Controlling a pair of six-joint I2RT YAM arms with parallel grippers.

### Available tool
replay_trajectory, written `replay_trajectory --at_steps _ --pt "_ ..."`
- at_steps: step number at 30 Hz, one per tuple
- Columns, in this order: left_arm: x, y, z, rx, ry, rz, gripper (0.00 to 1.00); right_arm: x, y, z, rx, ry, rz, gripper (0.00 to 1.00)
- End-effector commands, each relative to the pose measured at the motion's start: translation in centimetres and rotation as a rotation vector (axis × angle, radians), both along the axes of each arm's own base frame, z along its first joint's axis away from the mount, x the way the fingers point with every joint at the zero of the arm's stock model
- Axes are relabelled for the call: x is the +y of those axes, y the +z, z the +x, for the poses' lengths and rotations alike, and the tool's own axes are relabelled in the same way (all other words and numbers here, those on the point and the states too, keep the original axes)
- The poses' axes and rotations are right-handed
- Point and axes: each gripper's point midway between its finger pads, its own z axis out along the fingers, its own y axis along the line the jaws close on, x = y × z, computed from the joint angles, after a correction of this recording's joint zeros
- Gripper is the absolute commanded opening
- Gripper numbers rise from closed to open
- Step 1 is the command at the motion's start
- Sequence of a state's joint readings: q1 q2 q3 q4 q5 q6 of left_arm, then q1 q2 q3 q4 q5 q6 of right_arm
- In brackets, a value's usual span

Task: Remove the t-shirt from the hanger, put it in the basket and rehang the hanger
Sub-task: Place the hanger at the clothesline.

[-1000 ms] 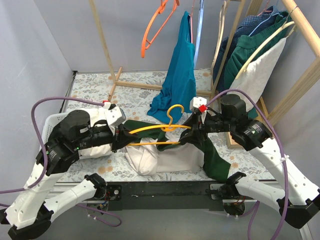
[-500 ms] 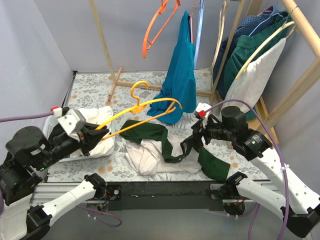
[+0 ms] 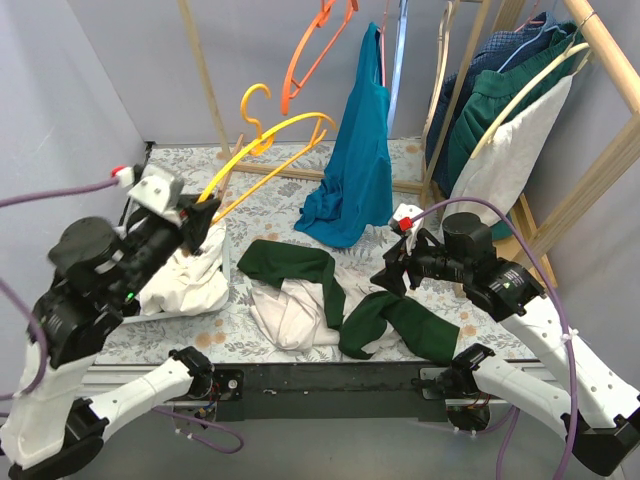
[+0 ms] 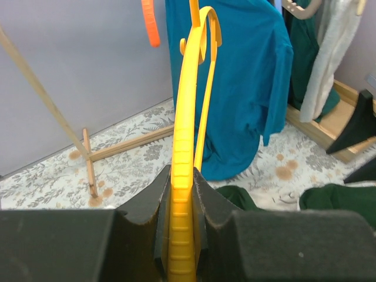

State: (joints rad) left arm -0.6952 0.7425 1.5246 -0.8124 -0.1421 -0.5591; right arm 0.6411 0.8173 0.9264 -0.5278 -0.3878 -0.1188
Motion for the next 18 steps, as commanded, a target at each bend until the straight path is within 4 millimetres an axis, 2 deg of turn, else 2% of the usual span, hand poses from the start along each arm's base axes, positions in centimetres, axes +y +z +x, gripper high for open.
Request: replay_trajectory --at_steps 1,2,3,4,5,6,9,10,11,13,16,18 --pt "-2.3 3.4 5.0 -0.049 0.085 -0.089 0.0 0.3 1.2 -0.6 0.003 0.021 0.045 0.7" --pt "-2.2 3.7 5.9 -0.038 0.13 -0.097 0.0 0.4 1.3 -0.7 -0.001 0.025 0.05 0.7" --pt "-3.1 3.3 7.8 -0.009 0.161 -0.082 0.0 0.5 1.6 -1.0 0.0 0.039 0.062 0.7" --pt "-3.1 3.7 8.4 -0.01 0.182 -0.089 0.0 0.5 1.6 -1.1 -0.003 0.042 0.067 0.7" --pt "-2.8 5.3 8.8 -0.038 0.21 -0.117 0.0 0.5 1.6 -1.1 -0.001 0.042 0.07 0.7" --pt "-3.2 5.1 10.0 -0.033 0.238 -0.113 0.0 0.6 1.5 -1.2 0.0 0.047 0.075 0.7" --pt "-4.1 6.6 11.0 -0.084 0.233 -0.135 0.0 0.6 1.1 -1.3 0.012 0.042 0.084 0.7" --pt "-4.9 6.2 11.8 -0.077 0.225 -0.123 0.0 0.7 0.9 -1.3 0.02 0.041 0.088 0.7" --pt "-5.2 6.9 12.0 -0.092 0.218 -0.142 0.0 0.8 0.9 -1.3 0.024 0.041 0.089 0.7" --pt "-6.3 6.9 13.3 -0.096 0.212 -0.144 0.0 0.8 0.4 -1.5 0.04 0.045 0.089 0.7" --pt "-5.9 8.1 14.7 -0.128 0.291 -0.204 0.0 1.0 0.2 -1.6 0.046 0.05 0.096 0.7" --pt "-6.4 8.4 15.8 -0.129 0.312 -0.23 0.0 1.1 0.6 -1.6 0.043 0.054 0.114 0.7"
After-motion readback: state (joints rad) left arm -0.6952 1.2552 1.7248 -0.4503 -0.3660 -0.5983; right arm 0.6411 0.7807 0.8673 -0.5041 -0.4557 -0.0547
